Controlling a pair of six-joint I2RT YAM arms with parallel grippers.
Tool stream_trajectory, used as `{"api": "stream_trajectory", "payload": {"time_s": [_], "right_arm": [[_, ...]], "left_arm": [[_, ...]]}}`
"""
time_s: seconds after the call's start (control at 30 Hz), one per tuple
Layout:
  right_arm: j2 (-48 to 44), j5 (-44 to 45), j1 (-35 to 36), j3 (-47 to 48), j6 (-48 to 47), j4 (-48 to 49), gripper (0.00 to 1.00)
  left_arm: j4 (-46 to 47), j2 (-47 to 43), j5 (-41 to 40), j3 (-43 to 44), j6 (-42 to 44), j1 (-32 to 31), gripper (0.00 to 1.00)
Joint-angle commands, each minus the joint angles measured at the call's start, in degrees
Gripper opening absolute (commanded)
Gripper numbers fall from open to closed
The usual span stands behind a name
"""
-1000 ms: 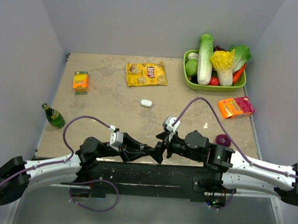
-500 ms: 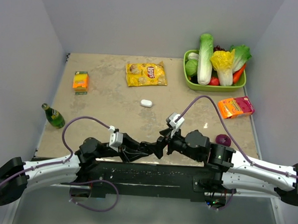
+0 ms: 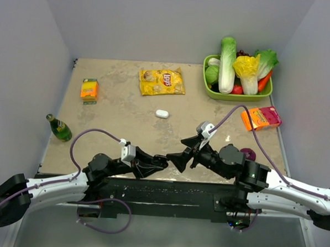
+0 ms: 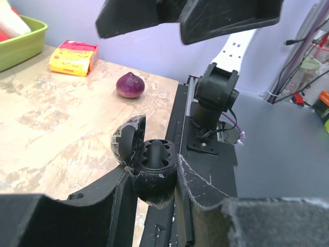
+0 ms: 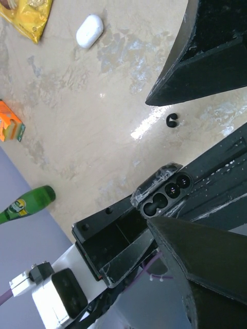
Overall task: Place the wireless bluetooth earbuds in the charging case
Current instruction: Move the earbud to the center of the board.
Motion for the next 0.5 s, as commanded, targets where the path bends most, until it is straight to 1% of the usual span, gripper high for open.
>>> {"api": "stream_trajectory", "payload": {"time_s": [0.0,0.07,0.1,0.2,0.23,0.27,0.3,0.4,0.43,0.47], "right_arm": [[-1.0,3.2,-0.2,2.2,0.3,1.3,0.91],[-1.4,4.9,-0.1,1.7,0.6,0.9,0.91],[-1.5,8.6,-0.1,1.2,1.1,-0.1,0.9],[0.3,15.8,-0.9,0.0,4.1,-3.9,0.88],[1.2,16.3,-1.2,-0.8,6.0,-4.1,0.88],[1.7,16.4,-1.7,-1.6,7.3,-3.8,0.87],[1.9,14.5,-3.2,-3.5,9.6,-3.1,0.87],[3.9,8.7,-6.5,-7.8,11.9,2.6,0.84],[5.2,5.9,-7.0,-8.3,12.6,3.7,0.82],[7.6,5.4,-7.2,-8.7,12.7,5.2,0.8]], "left_arm": [[3.1,0.5,-3.8,-0.5,-1.7,-0.1,0.0],[3.1,0.8,-5.3,-0.6,-2.4,-0.1,0.0],[2.8,0.7,-6.1,-0.7,-2.7,0.0,0.0],[2.4,-1.1,-9.4,-1.8,-4.8,0.5,0.0],[1.8,-1.9,-11.4,-2.3,-5.3,0.9,0.0],[1.3,-2.8,-12.2,-2.6,-5.8,1.1,0.0],[-0.5,-4.8,-13.2,-2.7,-6.1,1.5,0.0],[-4.5,-8.7,-16.5,-3.0,-6.8,2.1,0.0],[-5.5,-9.7,-18.1,-3.1,-7.0,2.1,0.0],[-6.1,-10.6,-18.7,-3.2,-7.1,2.2,0.0]]}}
